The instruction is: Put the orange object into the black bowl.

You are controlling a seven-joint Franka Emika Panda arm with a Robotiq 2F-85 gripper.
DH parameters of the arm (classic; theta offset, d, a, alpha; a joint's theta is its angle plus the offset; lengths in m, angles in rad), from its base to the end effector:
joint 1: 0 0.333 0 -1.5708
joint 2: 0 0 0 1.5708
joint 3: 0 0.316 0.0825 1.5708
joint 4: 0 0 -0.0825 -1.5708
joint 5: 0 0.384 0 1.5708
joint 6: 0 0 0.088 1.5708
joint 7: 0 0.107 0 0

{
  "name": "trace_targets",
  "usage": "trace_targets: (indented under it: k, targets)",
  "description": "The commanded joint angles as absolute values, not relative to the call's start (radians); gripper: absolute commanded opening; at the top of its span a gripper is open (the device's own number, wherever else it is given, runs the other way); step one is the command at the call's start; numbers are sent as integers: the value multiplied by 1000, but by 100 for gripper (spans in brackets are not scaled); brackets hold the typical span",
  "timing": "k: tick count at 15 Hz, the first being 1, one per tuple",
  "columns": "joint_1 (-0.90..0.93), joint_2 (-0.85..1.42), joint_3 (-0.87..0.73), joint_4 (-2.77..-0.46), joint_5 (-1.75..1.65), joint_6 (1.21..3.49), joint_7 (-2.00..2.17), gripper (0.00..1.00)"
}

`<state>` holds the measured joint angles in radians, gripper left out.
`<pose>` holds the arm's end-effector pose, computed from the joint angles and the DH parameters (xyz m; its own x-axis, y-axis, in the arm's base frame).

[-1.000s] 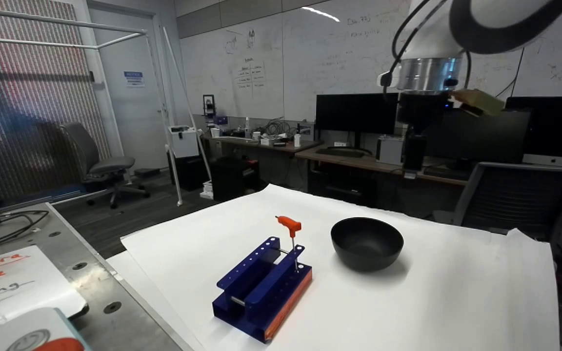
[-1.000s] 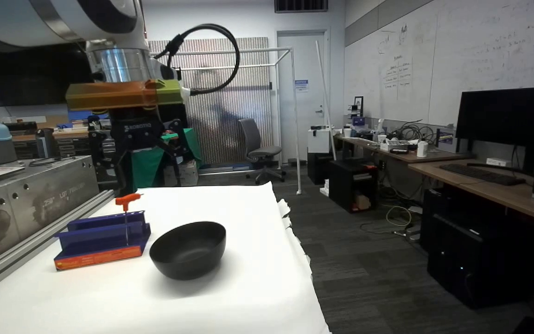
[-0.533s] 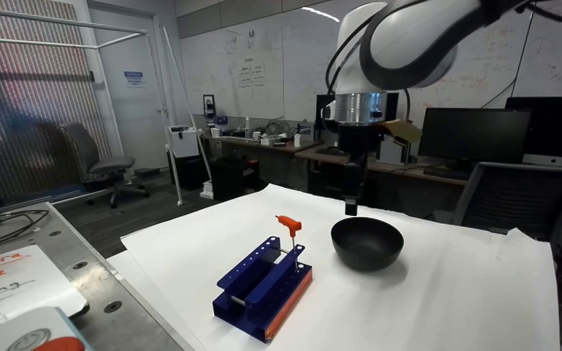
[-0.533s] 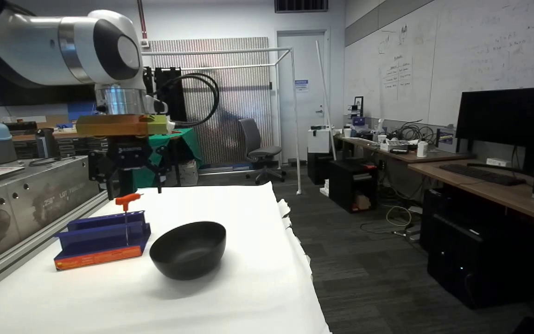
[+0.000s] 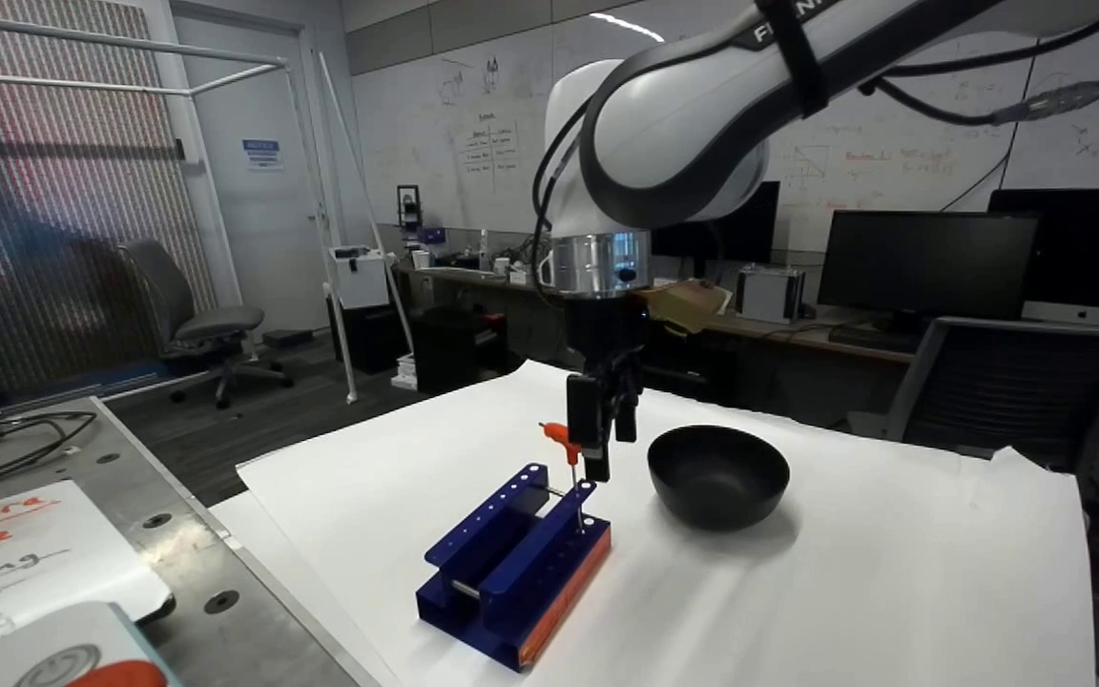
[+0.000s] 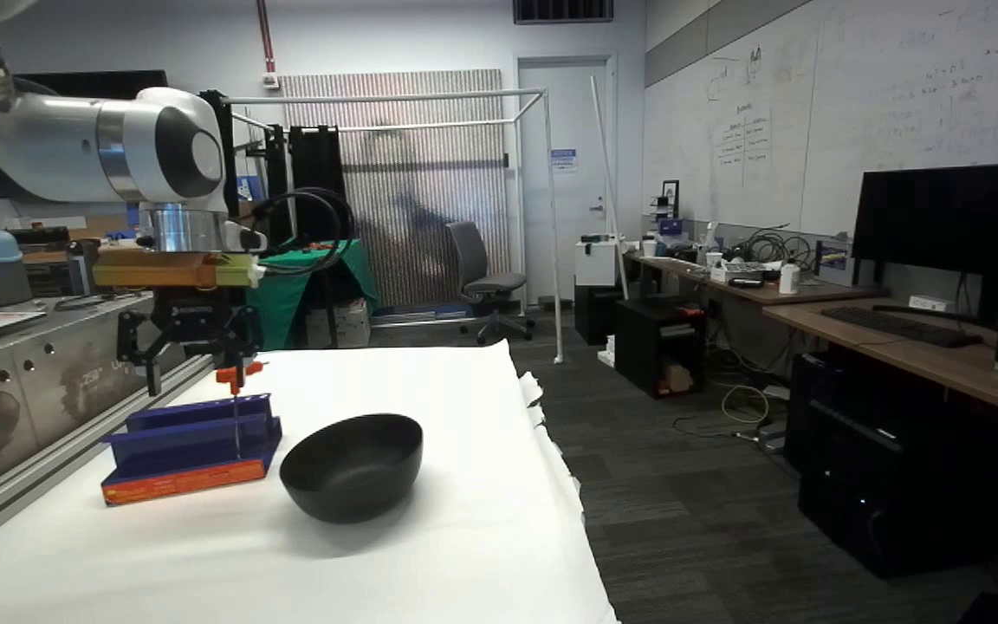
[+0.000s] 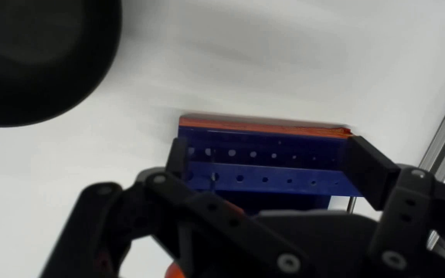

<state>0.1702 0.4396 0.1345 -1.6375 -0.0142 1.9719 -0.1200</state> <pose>0.6338 0.1882 0.3563 0.9074 0.4094 -0.0950 0.4057 -0.9123 -0.0564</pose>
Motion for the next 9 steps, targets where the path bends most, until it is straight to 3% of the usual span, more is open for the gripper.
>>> trace_targets:
  k: [1,7,8,9]
  targets:
    - [203,535,136,-1490,-24,1919,-45,100]
    - [239,591,93,-1454,-107,2034,77,100]
    - [246,591,81,-1460,-131,2064,103,75]
    - [251,594,72,-1461,-153,2081,122,74]
